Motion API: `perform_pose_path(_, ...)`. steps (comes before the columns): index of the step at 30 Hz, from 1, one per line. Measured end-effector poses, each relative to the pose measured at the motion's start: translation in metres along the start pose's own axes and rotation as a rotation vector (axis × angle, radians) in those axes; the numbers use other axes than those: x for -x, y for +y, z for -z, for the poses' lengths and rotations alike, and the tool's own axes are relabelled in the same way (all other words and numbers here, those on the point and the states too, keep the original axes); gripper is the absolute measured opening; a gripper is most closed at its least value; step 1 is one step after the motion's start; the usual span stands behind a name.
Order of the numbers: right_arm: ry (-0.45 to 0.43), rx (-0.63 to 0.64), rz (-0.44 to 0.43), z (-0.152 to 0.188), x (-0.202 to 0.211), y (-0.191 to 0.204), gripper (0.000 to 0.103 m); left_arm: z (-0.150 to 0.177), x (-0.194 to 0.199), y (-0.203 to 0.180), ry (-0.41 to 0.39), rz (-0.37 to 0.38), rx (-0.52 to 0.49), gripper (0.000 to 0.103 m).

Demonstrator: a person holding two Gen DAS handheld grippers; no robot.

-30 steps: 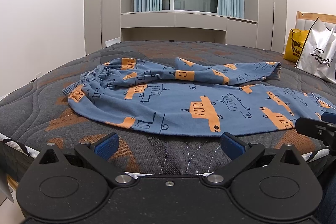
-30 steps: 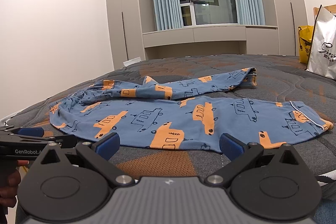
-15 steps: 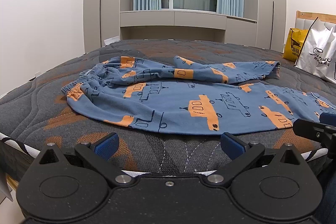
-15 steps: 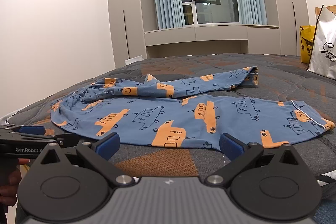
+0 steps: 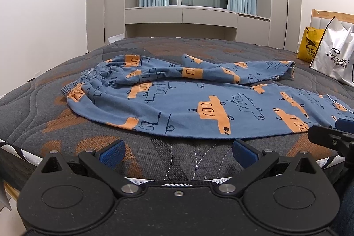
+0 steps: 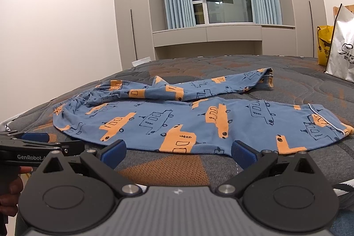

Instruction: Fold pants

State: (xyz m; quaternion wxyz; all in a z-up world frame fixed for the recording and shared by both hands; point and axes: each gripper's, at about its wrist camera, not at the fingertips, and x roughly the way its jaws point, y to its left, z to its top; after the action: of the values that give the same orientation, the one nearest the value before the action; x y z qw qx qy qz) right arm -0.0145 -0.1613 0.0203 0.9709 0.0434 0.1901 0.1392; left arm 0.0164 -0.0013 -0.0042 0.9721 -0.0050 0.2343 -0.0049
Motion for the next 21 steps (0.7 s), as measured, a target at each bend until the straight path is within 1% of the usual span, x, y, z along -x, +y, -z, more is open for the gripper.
perform_pose_path(5,0.012,-0.004,0.002,0.001,-0.006,-0.002,0.103,-0.001,-0.005,0.001,0.008,0.002,0.0,0.103)
perform_pose_path(8,0.01,-0.006,-0.004,0.0,-0.009,-0.002,0.103,-0.004,-0.008,0.003,0.007,0.015,0.002,0.103)
perform_pose_path(11,0.001,-0.007,-0.011,-0.005,-0.014,-0.006,0.103,-0.009,-0.011,0.005,0.002,0.013,-0.006,0.103)
perform_pose_path(14,-0.002,0.021,-0.029,-0.017,-0.021,-0.011,0.103,-0.02,-0.019,0.009,-0.007,0.016,-0.021,0.103)
perform_pose_path(18,0.0,0.113,-0.093,-0.042,-0.038,-0.022,0.103,-0.042,-0.037,0.019,-0.019,0.012,-0.042,0.103)
perform_pose_path(21,0.029,0.176,-0.135,-0.063,-0.056,-0.031,0.103,-0.064,-0.053,0.031,-0.051,-0.01,-0.06,0.103)
